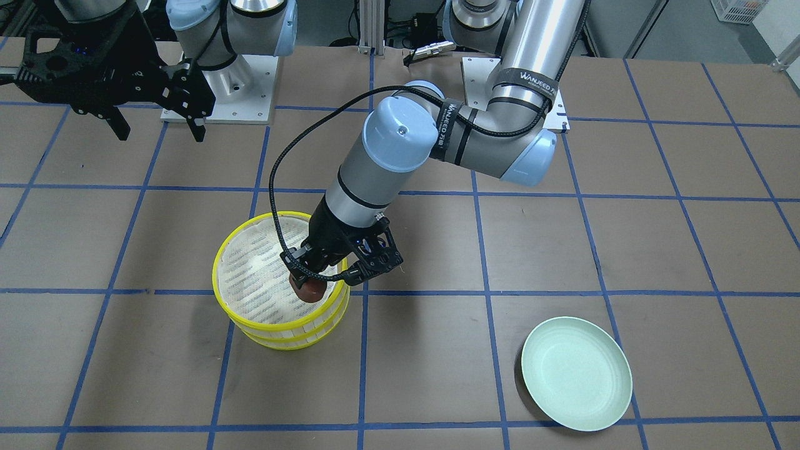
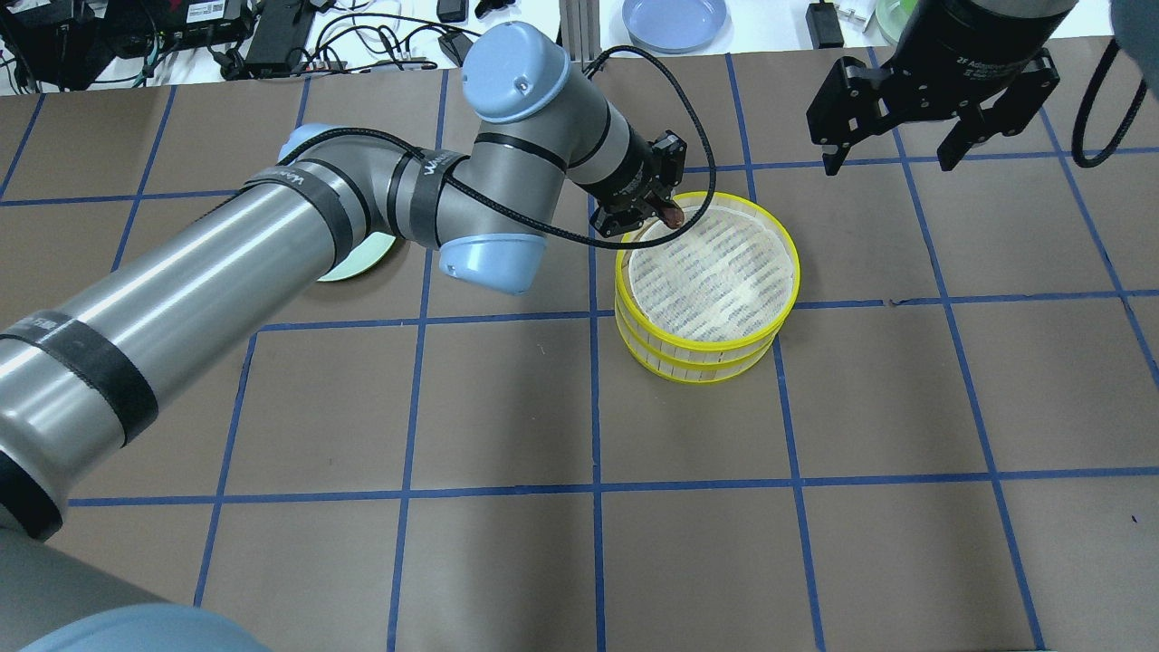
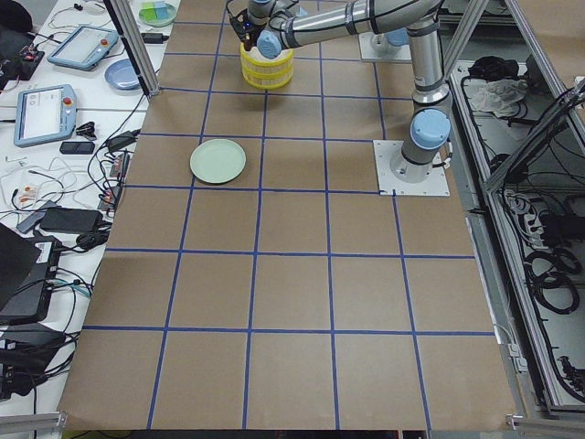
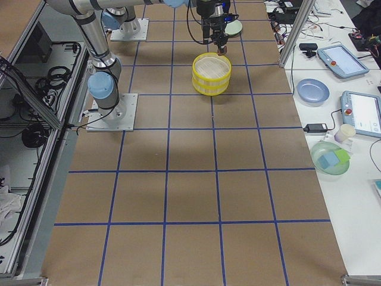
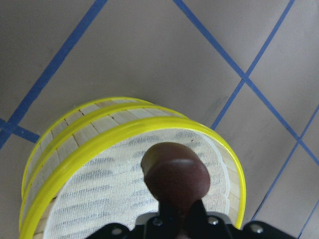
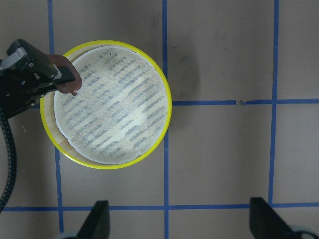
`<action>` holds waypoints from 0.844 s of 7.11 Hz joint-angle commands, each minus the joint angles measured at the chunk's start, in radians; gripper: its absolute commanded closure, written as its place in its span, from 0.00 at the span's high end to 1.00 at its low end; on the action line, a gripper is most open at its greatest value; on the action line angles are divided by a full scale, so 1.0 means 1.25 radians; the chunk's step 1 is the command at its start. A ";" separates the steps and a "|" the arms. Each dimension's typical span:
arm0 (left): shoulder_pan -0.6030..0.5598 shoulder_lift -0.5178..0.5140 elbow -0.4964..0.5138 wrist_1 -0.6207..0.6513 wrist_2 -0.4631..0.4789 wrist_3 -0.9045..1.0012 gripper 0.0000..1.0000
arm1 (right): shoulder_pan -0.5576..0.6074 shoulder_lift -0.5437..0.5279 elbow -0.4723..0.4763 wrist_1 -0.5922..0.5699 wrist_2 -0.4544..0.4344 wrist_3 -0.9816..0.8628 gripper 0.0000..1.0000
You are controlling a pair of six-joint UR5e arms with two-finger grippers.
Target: Stack buns with steamer
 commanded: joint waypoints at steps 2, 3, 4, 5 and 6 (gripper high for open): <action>-0.011 -0.002 -0.001 0.001 0.000 -0.009 0.99 | 0.000 -0.004 0.001 -0.002 -0.002 0.000 1.00; -0.011 0.000 -0.001 -0.004 -0.002 -0.002 1.00 | 0.000 -0.004 0.001 -0.009 -0.001 0.000 1.00; -0.011 0.001 -0.001 -0.008 -0.002 0.002 1.00 | 0.001 -0.004 0.001 -0.010 -0.002 0.000 1.00; -0.011 0.002 -0.001 -0.011 0.000 0.003 1.00 | 0.000 -0.004 0.001 -0.010 -0.004 0.000 1.00; -0.011 0.004 -0.001 -0.018 0.001 0.006 1.00 | 0.000 -0.004 0.001 -0.012 -0.002 0.000 1.00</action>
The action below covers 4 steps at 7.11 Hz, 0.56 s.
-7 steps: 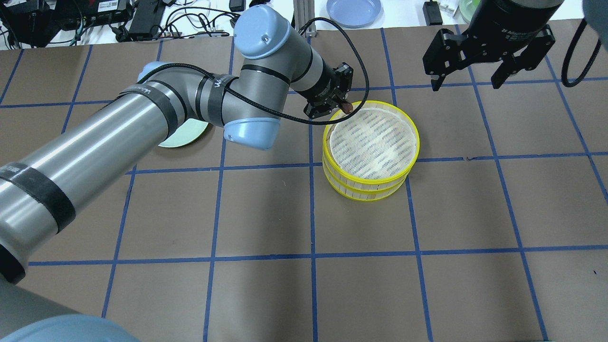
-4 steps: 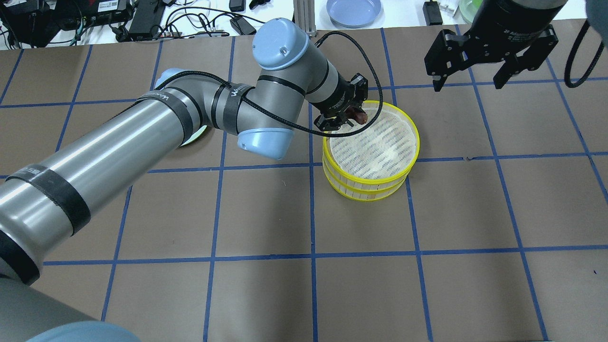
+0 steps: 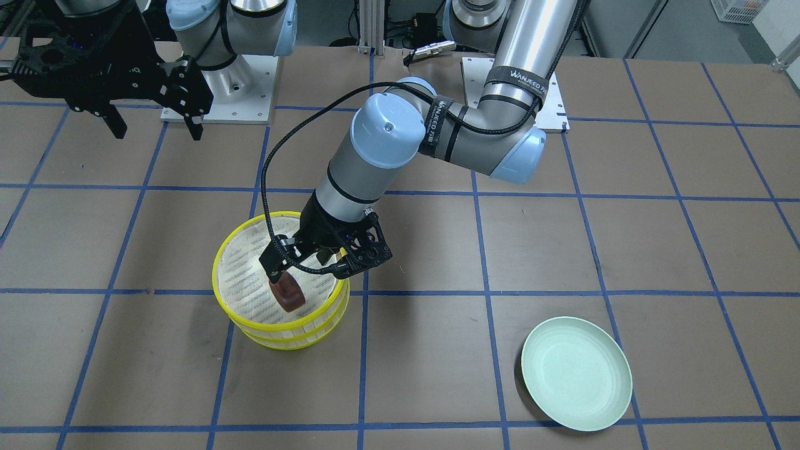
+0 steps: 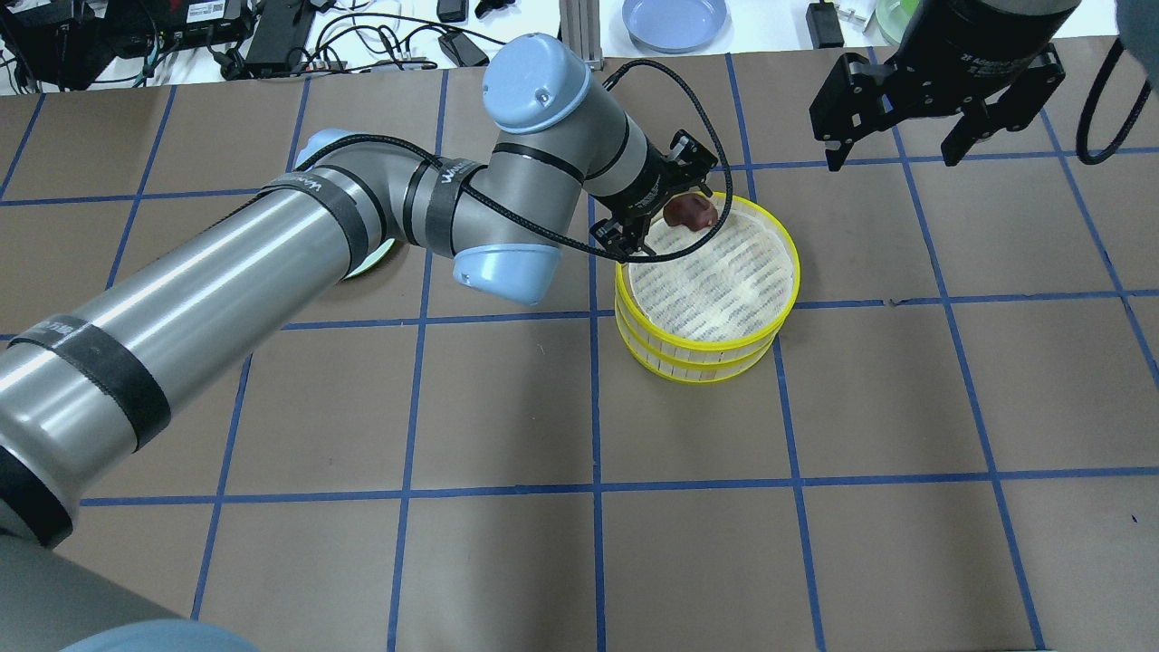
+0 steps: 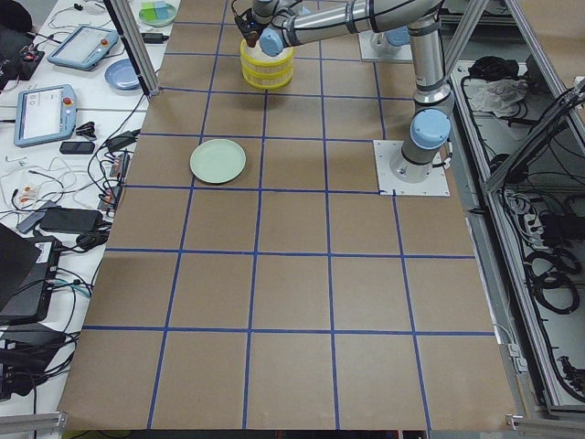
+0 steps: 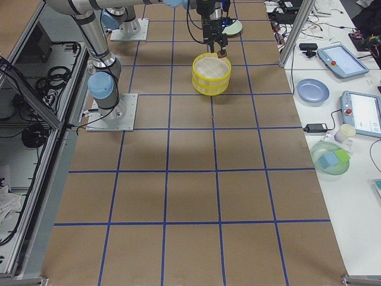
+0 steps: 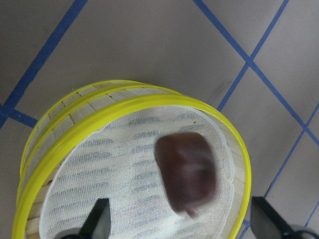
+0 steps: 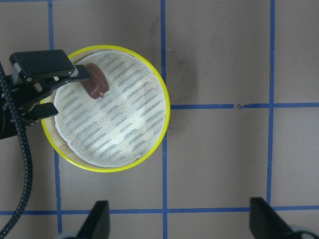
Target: Stack buns with steamer
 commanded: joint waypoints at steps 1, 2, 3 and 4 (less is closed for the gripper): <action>0.000 0.010 0.000 -0.033 0.001 0.021 1.00 | 0.000 0.000 0.000 -0.001 0.000 0.000 1.00; 0.004 0.027 0.010 -0.087 0.005 0.076 0.99 | 0.000 0.000 0.000 -0.001 0.002 0.000 1.00; 0.015 0.043 0.016 -0.144 0.029 0.168 0.99 | 0.000 0.000 0.000 -0.003 0.002 0.000 1.00; 0.054 0.061 0.017 -0.196 0.067 0.313 1.00 | 0.000 0.000 0.000 -0.003 0.003 0.000 1.00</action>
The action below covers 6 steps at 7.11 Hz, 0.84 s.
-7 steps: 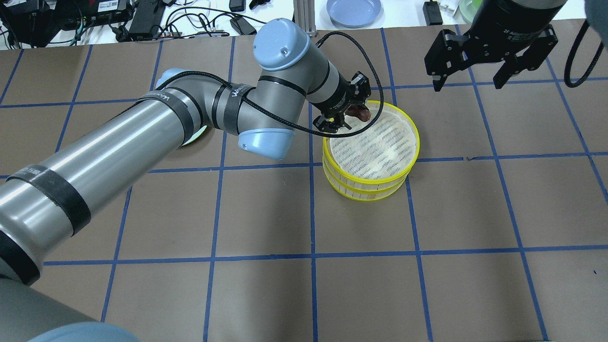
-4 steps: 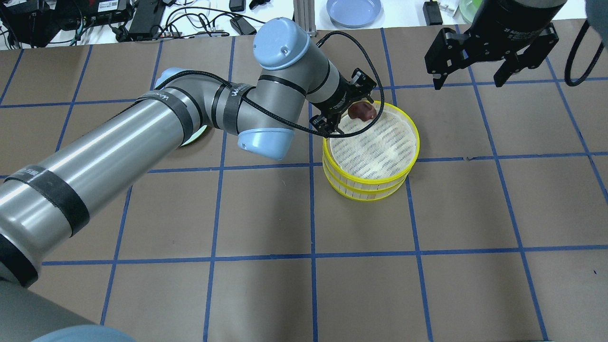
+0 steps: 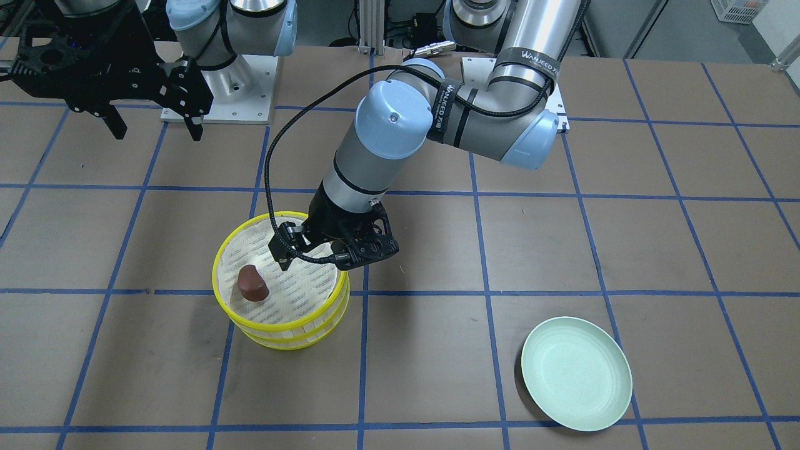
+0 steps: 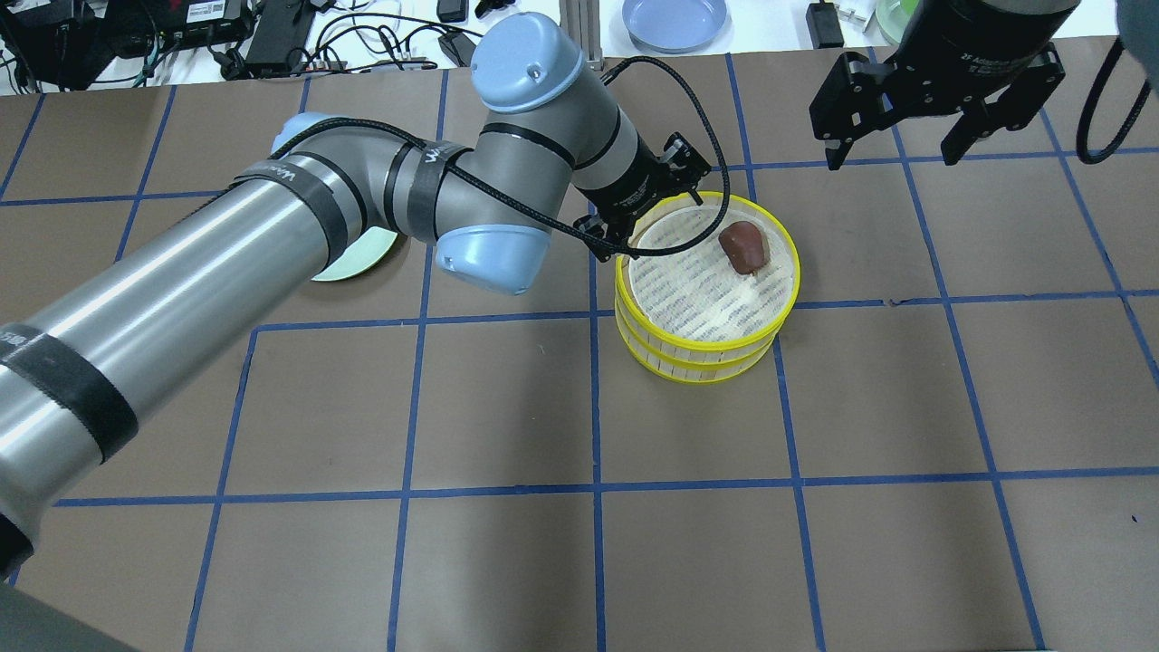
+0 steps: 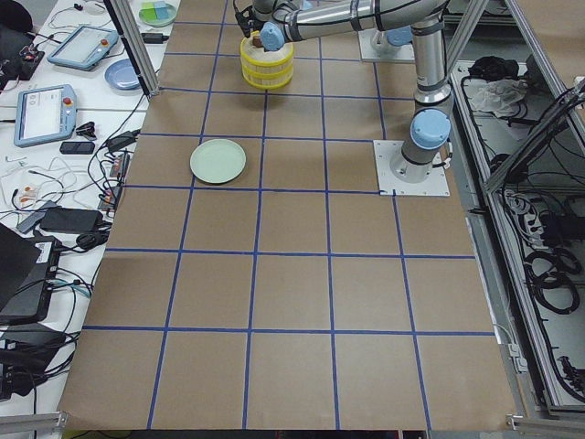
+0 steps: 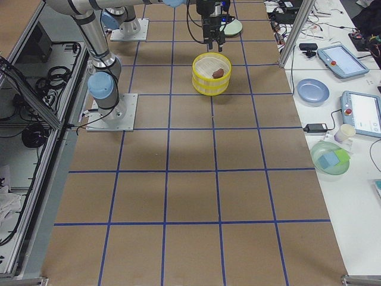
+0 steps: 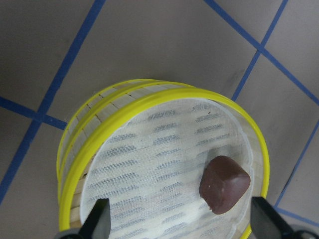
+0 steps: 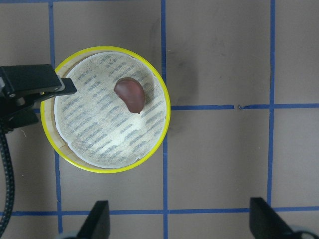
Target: Stack buns with steamer
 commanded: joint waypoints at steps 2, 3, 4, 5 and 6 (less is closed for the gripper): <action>0.120 0.077 0.004 -0.119 0.042 0.370 1.00 | 0.000 0.000 0.000 0.001 -0.001 0.000 1.00; 0.162 0.104 0.005 -0.165 0.081 0.459 1.00 | 0.000 0.000 0.000 0.001 0.000 0.000 1.00; 0.205 0.135 0.005 -0.215 0.143 0.540 1.00 | 0.000 0.000 0.000 0.001 0.000 0.000 1.00; 0.233 0.169 0.005 -0.280 0.211 0.581 1.00 | 0.000 0.000 0.000 0.001 0.001 0.001 1.00; 0.249 0.196 0.005 -0.290 0.252 0.583 1.00 | 0.000 0.000 0.000 0.001 0.000 0.000 1.00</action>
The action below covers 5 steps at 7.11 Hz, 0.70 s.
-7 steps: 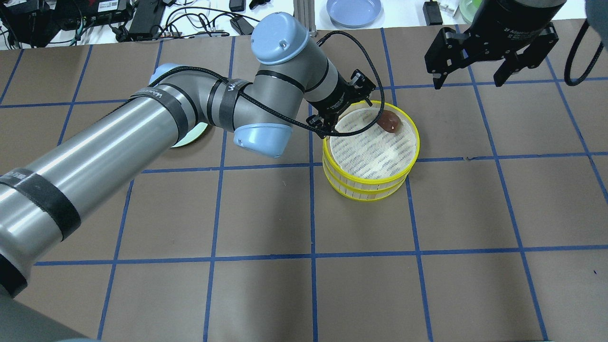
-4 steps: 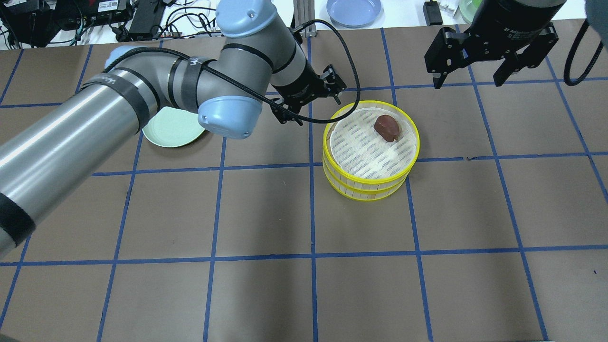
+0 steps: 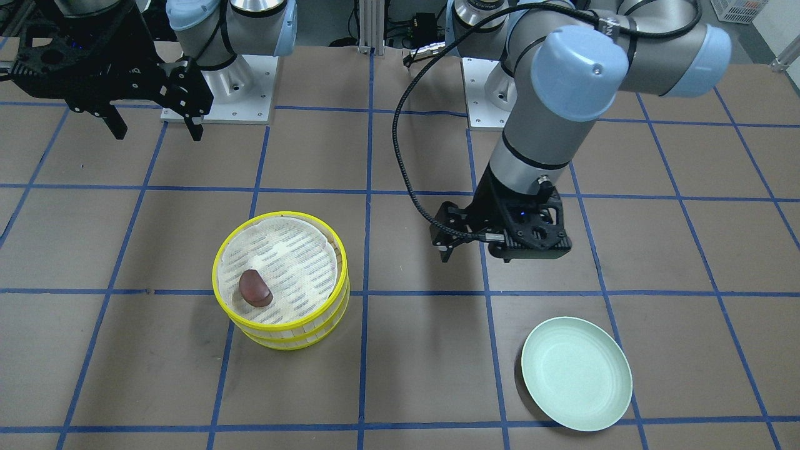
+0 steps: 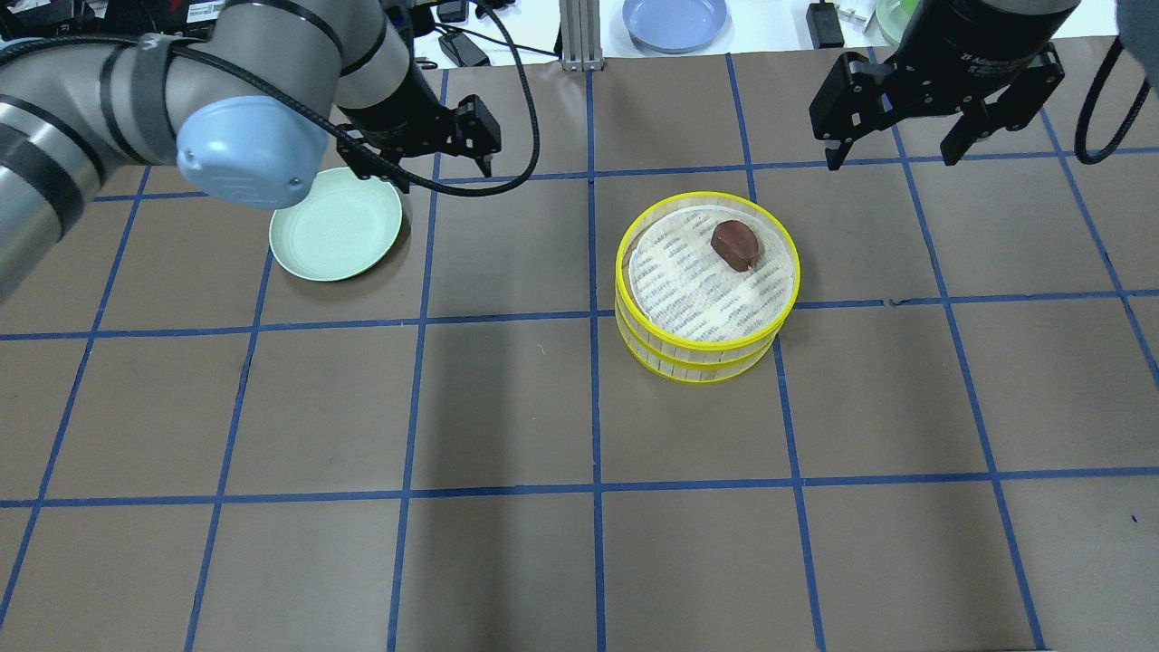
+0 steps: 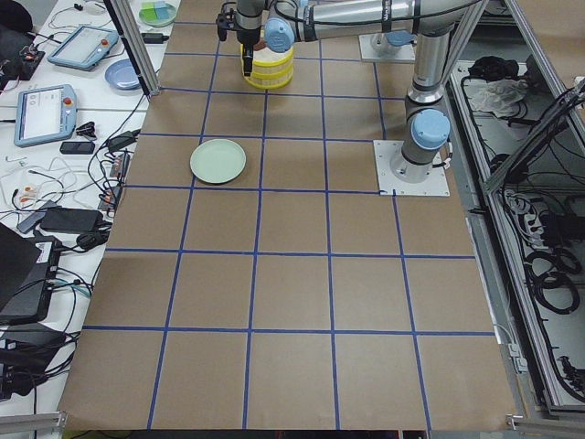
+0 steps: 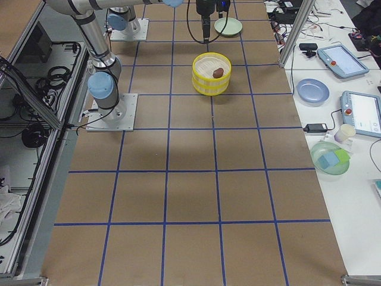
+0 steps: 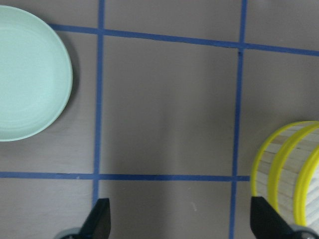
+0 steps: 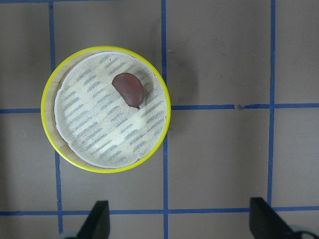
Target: Stack buns with steamer
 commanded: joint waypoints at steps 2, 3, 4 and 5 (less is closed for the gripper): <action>0.105 0.082 0.000 -0.080 0.059 0.130 1.00 | 0.000 0.000 0.000 0.000 0.000 0.001 1.00; 0.131 0.112 0.000 -0.139 0.060 0.172 1.00 | 0.000 0.000 0.000 0.000 0.000 -0.001 1.00; 0.132 0.147 0.001 -0.181 0.062 0.172 1.00 | 0.000 0.000 0.000 -0.001 0.001 0.001 1.00; 0.134 0.169 0.010 -0.225 0.062 0.172 1.00 | -0.001 0.000 0.000 0.000 0.000 0.001 1.00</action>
